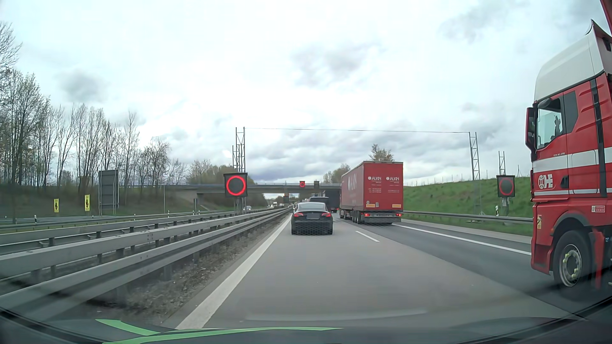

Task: Follow the waypoints while adhering to traffic rules and regulations

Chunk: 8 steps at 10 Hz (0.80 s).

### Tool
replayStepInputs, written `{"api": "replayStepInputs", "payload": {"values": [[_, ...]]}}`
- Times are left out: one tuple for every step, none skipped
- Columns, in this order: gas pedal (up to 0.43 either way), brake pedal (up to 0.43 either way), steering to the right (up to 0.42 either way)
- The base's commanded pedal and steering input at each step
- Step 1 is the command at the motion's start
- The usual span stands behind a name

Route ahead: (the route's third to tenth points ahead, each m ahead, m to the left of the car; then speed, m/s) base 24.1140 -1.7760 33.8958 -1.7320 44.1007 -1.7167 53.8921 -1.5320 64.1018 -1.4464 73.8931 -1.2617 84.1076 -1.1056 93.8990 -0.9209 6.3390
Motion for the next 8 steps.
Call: {"api": "replayStepInputs", "payload": {"values": [[0.000, 0.000, -0.005], [0.000, 0.000, -0.005], [0.000, 0.000, -0.005], [0.000, 0.000, -0.005], [0.000, 0.000, -0.005], [0.000, 0.000, -0.005], [0.000, 0.006, -0.005], [0.000, 0.012, -0.005]]}}
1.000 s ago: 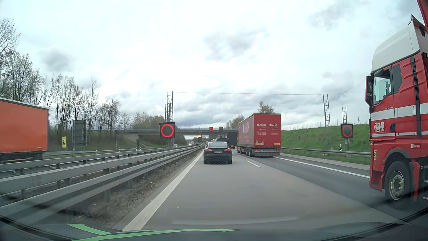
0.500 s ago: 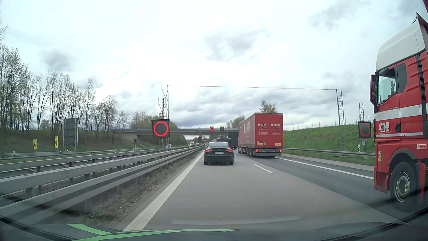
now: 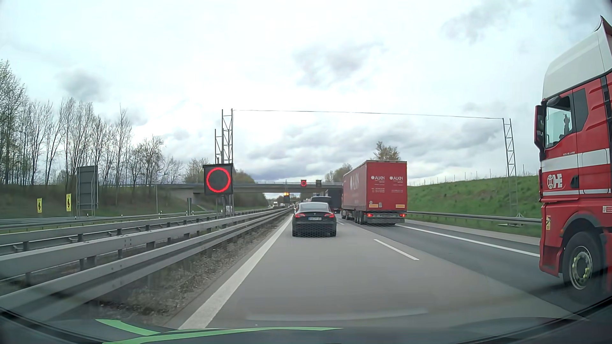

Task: Follow the waypoints while adhering to traffic rules and regulations

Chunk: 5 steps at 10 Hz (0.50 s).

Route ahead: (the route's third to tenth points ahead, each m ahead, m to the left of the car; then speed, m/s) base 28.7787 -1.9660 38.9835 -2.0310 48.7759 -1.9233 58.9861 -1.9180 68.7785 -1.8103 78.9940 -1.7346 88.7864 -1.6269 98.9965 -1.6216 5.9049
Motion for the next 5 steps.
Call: {"api": "replayStepInputs", "payload": {"values": [[0.000, 0.018, -0.005], [0.000, 0.024, -0.005], [0.000, 0.024, -0.004], [0.000, 0.030, -0.004], [0.000, 0.043, -0.004]]}}
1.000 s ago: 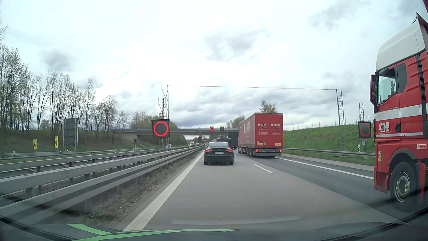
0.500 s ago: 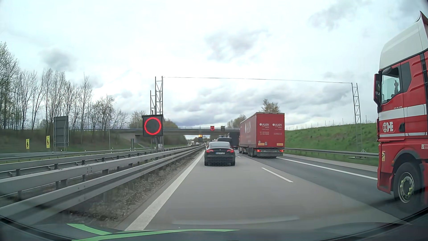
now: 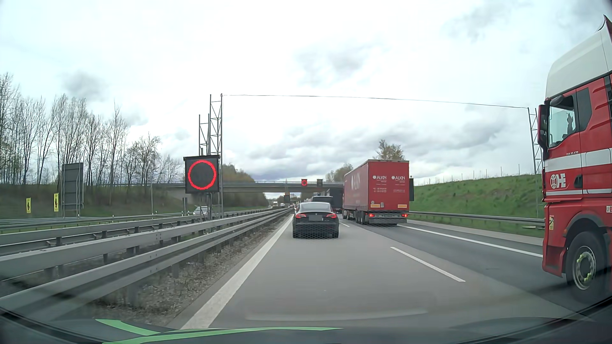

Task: Follow the waypoints while adhering to traffic rules and regulations

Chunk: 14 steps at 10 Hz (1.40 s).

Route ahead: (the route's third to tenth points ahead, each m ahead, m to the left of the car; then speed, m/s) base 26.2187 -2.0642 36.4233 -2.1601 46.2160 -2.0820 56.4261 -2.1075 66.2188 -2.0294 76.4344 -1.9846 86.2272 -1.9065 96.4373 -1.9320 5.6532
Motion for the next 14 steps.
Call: {"api": "replayStepInputs", "payload": {"values": [[0.000, 0.061, -0.004], [0.000, 0.061, -0.004], [0.000, 0.067, -0.004], [0.000, 0.061, -0.004], [0.000, 0.061, -0.004], [0.000, 0.067, -0.004], [0.000, 0.061, -0.003], [0.000, 0.061, -0.002], [0.000, 0.061, -0.001], [0.000, 0.055, -0.002], [0.000, 0.055, -0.002], [0.000, 0.055, -0.001], [0.000, 0.055, -0.002], [0.000, 0.049, -0.001]]}}
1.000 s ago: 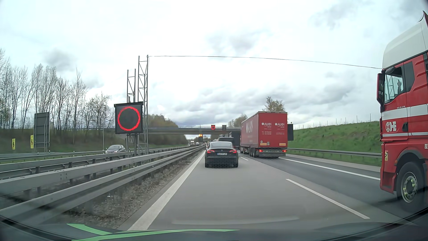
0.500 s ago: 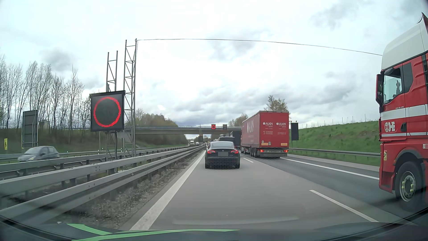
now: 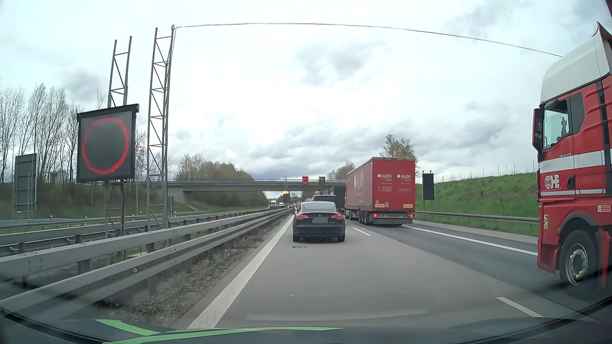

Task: Follow the waypoints while adhering to traffic rules and regulations

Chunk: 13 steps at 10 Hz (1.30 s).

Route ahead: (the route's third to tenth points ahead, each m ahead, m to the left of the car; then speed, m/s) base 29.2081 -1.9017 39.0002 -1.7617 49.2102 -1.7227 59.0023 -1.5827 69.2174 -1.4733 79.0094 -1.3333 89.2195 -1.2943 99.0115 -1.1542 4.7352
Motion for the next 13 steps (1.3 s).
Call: {"api": "replayStepInputs", "payload": {"values": [[0.000, 0.049, -0.001], [0.000, 0.049, 0.000], [0.000, 0.037, 0.000], [0.000, 0.024, 0.000], [0.000, 0.018, 0.000], [0.000, 0.012, 0.000], [0.000, 0.000, 0.000], [0.000, 0.000, 0.000], [0.000, 0.000, 0.000], [0.000, 0.000, 0.000], [0.000, 0.000, 0.000], [0.000, 0.000, 0.000], [0.000, 0.000, 0.000]]}}
